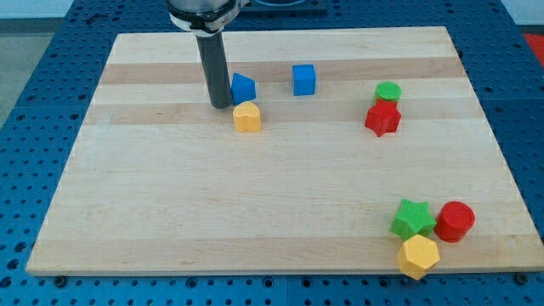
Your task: Slide the yellow heart towards the center
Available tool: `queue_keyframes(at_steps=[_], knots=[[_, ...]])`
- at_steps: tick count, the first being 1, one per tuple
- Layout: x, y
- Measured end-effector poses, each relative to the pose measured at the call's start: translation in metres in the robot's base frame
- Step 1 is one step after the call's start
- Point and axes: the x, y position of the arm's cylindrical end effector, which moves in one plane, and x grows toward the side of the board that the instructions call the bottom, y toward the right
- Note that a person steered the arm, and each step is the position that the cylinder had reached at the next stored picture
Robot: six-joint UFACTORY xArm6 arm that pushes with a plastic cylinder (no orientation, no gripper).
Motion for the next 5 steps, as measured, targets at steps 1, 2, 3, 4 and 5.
queue_keyframes(at_steps=[1,2,3,4,5], knots=[[0.002,0.000],[0.018,0.012],[0.042,0.036],[0.048,0.070],[0.055,0.090]])
